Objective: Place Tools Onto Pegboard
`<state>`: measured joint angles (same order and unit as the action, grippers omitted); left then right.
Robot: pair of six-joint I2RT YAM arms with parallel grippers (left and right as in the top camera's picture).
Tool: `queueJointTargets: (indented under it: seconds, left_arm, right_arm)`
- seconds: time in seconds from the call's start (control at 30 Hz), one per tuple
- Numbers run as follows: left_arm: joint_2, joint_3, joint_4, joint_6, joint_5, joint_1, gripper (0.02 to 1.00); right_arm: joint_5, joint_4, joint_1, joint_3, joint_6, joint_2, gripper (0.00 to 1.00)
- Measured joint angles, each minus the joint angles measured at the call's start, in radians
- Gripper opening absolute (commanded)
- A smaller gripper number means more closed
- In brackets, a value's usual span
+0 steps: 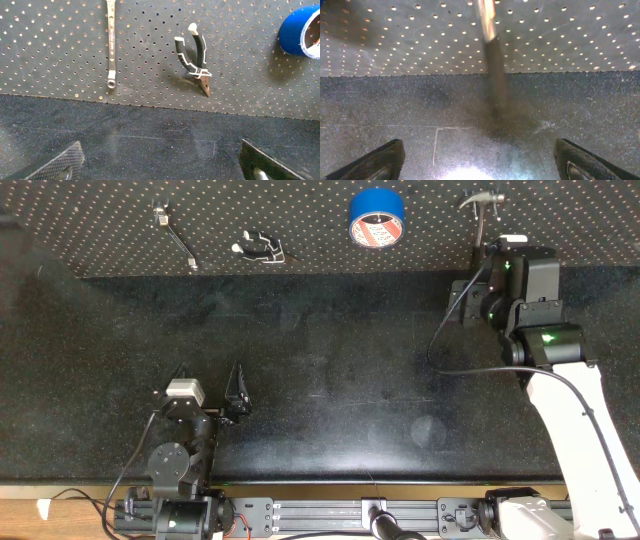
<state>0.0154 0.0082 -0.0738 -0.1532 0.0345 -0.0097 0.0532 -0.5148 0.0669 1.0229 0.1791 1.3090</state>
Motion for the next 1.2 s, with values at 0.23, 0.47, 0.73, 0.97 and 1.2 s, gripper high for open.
queueJointTargets:
  seconds: [0.23, 0.47, 0.73, 0.97, 1.2]
  left_arm:
    - [0.0, 0.0, 0.0, 0.0, 0.0, 0.0, 0.996]
    - [0.0, 0.0, 0.0, 0.0, 0.0, 0.0, 0.996]
    - [0.0, 0.0, 0.0, 0.0, 0.0, 0.0, 0.996]
    - [0.0, 0.0, 0.0, 0.0, 0.0, 0.0, 0.993]
    - [0.0, 0.0, 0.0, 0.0, 0.0, 0.0, 0.996]
  right_arm:
    - [-0.006, 0.187, 0.0, -0.261, 0.001, -0.184, 0.976]
    - [-0.006, 0.363, 0.0, -0.679, 0.029, -0.591, 0.976]
    - [0.026, 0.531, 0.0, -0.93, 0.045, -0.958, 0.976]
    - [0.031, 0.561, 0.0, -1.015, 0.065, -1.135, 0.976]
    - [0.031, 0.458, 0.0, -1.017, 0.071, -1.283, 0.976]
